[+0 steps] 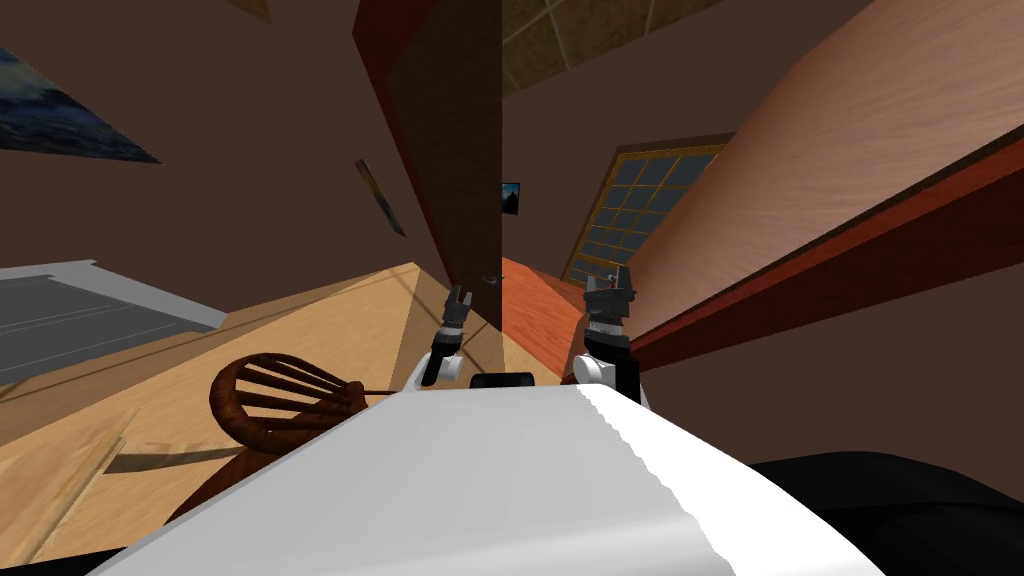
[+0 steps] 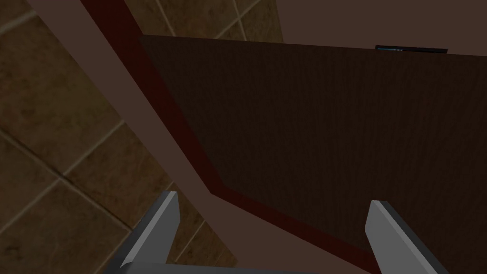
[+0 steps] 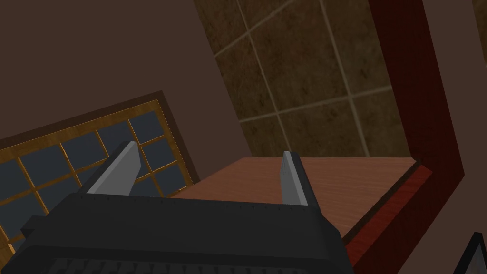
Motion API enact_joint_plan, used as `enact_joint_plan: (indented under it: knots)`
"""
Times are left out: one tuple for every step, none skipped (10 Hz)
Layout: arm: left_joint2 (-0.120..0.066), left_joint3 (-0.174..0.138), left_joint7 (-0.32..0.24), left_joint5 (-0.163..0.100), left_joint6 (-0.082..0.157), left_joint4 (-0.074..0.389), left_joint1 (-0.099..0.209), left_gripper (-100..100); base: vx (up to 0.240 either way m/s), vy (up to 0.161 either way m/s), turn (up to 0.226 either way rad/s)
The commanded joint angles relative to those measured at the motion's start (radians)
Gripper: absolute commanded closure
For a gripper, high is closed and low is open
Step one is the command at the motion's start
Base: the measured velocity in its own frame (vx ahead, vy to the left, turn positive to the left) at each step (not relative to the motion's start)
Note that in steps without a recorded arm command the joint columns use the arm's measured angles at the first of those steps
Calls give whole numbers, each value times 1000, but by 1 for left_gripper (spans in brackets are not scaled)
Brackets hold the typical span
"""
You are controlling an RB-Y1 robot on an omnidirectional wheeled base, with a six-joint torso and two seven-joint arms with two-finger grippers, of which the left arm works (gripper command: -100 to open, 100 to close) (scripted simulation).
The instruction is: Push the door open
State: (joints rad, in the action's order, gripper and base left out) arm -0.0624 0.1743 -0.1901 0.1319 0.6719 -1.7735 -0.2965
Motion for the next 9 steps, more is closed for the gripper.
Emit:
enact_joint_plan:
  knots:
    - [-8,11,-7,3,4,50,22,-100,95,81,-29]
    - [-8,11,-7,3,4,56,22,-100,60,69,-8]
    - [-9,19,-8,6,9,94,36,-100,52,66,-10]
    - [-11,28,-10,9,13,125,51,-100,82,79,-24]
    - [-12,37,-11,12,18,163,66,-100,89,85,-30]
    - [-13,45,-13,15,22,192,81,-100,74,81,-26]
    - [-13,45,-13,15,22,207,81,-100,60,70,-9]
    - [-14,54,-14,18,27,235,96,-100,67,60,-11]
    - [-14,54,-14,18,27,245,96,-100,49,40,-11]
